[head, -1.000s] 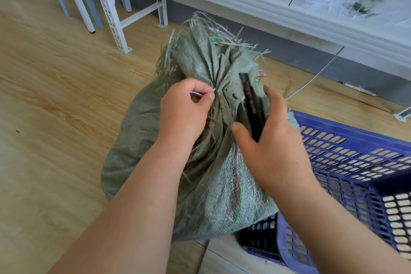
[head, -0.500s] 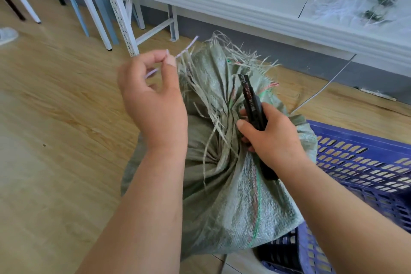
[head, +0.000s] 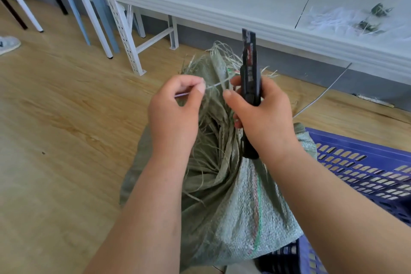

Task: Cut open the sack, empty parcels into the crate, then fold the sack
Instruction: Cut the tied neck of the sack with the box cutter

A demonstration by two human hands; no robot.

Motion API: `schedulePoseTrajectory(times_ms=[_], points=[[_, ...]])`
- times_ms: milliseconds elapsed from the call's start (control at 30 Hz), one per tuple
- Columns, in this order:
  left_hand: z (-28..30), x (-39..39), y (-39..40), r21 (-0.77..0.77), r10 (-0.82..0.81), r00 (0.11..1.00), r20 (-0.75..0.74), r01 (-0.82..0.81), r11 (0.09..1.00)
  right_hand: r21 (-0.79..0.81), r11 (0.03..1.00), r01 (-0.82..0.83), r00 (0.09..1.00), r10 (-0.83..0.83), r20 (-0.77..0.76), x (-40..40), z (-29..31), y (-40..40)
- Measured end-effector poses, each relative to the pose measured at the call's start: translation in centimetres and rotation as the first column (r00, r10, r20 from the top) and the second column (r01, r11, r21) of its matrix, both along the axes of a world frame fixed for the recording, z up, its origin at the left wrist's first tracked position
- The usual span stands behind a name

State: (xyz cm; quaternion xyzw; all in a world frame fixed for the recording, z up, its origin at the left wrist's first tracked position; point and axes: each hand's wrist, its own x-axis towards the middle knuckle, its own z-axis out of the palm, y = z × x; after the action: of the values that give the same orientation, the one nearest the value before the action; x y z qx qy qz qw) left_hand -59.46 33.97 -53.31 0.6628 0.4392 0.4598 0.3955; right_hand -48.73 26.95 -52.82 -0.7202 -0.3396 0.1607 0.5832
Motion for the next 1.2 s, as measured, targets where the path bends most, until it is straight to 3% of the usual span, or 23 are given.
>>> schedulePoseTrajectory(times_ms=[67,200,333,467,600,767,900,967,1033,1133,1200], points=[[0.0,0.1,-0.1,0.017,-0.052,0.998,-0.024,0.053,0.998,0.019,0.999,0.028,0.997,-0.029,0.067,0.1,0.4,0.8],[-0.2,0.1,0.0,0.036,-0.101,0.995,-0.025,0.102,0.994,-0.142,0.989,0.037,0.954,0.007,0.3,1.0,0.4,1.1],[-0.5,0.3,0.2,0.108,-0.072,0.994,-0.079,0.08,0.991,-0.075,0.995,0.07,0.946,-0.042,0.322,1.0,0.4,0.4],[-0.2,1.0,-0.7,0.157,-0.067,0.992,-0.105,0.083,0.984,-0.049,0.997,-0.068,0.975,0.076,0.206,0.2,0.9,0.4],[-0.3,1.3,-1.3,0.221,-0.064,0.986,-0.155,0.098,0.97,-0.094,0.988,-0.121,0.962,0.14,0.232,0.5,1.4,-0.1],[0.5,2.3,-2.3,0.212,-0.125,0.949,-0.289,0.191,0.958,-0.251,0.966,-0.059,0.903,0.159,0.399,1.4,2.8,-1.5],[1.4,5.1,-3.2,0.288,-0.14,0.94,-0.311,0.234,0.929,-0.186,0.982,0.03,0.93,0.041,0.366,2.8,3.2,-2.6],[1.7,6.9,-3.7,0.28,-0.193,0.938,-0.29,0.276,0.92,-0.099,0.989,0.107,0.962,-0.078,0.262,4.0,3.1,-3.2],[1.8,8.4,-4.4,0.253,-0.26,0.939,-0.223,0.314,0.915,0.009,0.984,0.178,0.984,-0.178,-0.017,5.5,3.0,-4.1],[2.0,10.9,-5.2,0.194,-0.393,0.888,-0.238,0.44,0.877,0.127,0.948,0.294,0.834,-0.189,-0.519,8.3,3.2,-5.6],[2.5,13.0,-5.6,0.134,-0.463,0.806,-0.368,0.539,0.832,0.196,0.915,0.354,0.748,-0.151,-0.647,10.4,3.7,-6.7]])
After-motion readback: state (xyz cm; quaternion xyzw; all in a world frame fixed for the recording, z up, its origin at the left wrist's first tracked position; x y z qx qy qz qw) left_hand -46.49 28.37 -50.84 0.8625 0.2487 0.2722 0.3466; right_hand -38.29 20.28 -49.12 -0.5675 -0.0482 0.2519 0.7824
